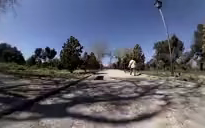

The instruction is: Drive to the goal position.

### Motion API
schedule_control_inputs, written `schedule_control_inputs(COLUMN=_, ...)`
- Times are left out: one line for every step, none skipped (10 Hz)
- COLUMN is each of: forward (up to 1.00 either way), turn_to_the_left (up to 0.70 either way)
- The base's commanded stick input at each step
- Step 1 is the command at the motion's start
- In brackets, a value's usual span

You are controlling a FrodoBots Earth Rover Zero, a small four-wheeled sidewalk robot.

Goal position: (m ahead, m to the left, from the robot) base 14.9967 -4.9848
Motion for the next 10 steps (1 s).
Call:
schedule_control_inputs(forward=0.85, turn_to_the_left=0.00)
schedule_control_inputs(forward=0.85, turn_to_the_left=0.00)
schedule_control_inputs(forward=0.85, turn_to_the_left=-0.14)
schedule_control_inputs(forward=0.85, turn_to_the_left=-0.30)
schedule_control_inputs(forward=0.85, turn_to_the_left=-0.30)
schedule_control_inputs(forward=0.85, turn_to_the_left=-0.17)
schedule_control_inputs(forward=0.85, turn_to_the_left=0.00)
schedule_control_inputs(forward=0.85, turn_to_the_left=0.00)
schedule_control_inputs(forward=0.85, turn_to_the_left=0.00)
schedule_control_inputs(forward=0.85, turn_to_the_left=0.00)
